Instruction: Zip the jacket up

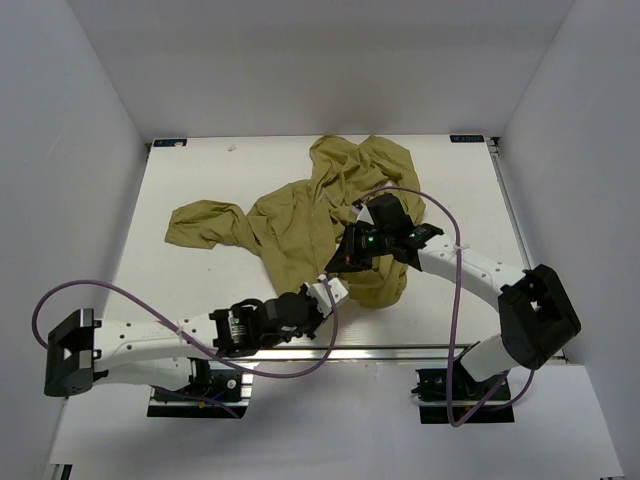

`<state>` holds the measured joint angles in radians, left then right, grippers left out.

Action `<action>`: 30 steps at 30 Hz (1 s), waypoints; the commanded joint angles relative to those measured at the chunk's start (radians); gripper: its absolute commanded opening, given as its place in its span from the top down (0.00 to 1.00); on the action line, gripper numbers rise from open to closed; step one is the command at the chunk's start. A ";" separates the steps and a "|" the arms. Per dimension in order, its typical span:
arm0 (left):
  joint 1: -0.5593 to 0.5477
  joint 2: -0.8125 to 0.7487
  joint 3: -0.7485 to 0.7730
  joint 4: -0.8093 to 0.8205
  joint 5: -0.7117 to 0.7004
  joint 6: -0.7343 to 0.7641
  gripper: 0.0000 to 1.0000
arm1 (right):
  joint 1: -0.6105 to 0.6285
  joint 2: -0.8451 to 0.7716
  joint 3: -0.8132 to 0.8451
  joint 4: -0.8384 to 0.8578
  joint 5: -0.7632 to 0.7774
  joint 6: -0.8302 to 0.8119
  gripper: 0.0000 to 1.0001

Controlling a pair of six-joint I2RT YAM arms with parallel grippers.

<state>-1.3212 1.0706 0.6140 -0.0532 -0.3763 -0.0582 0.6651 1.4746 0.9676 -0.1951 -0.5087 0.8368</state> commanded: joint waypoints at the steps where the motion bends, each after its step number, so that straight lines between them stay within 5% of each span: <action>1: -0.026 -0.089 -0.031 0.018 0.178 -0.095 1.00 | -0.035 0.000 0.019 0.094 0.188 -0.131 1.00; 5: -0.027 -0.100 -0.037 0.013 0.203 -0.127 1.00 | -0.033 -0.010 0.014 0.046 0.112 -0.298 1.00; 11: -0.027 -0.098 -0.025 -0.020 0.286 -0.169 1.00 | -0.039 -0.019 -0.049 0.088 0.238 -0.338 1.00; 16: -0.027 -0.119 -0.025 -0.131 0.324 -0.288 1.00 | -0.053 0.049 0.042 0.152 0.277 -0.355 1.00; 30: -0.027 -0.253 -0.223 -0.097 0.375 -0.675 1.00 | -0.186 0.332 0.440 0.221 0.300 -0.384 1.00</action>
<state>-1.3315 0.8520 0.4240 -0.1555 -0.0834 -0.6098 0.5148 1.7836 1.2827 -0.0681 -0.2665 0.4953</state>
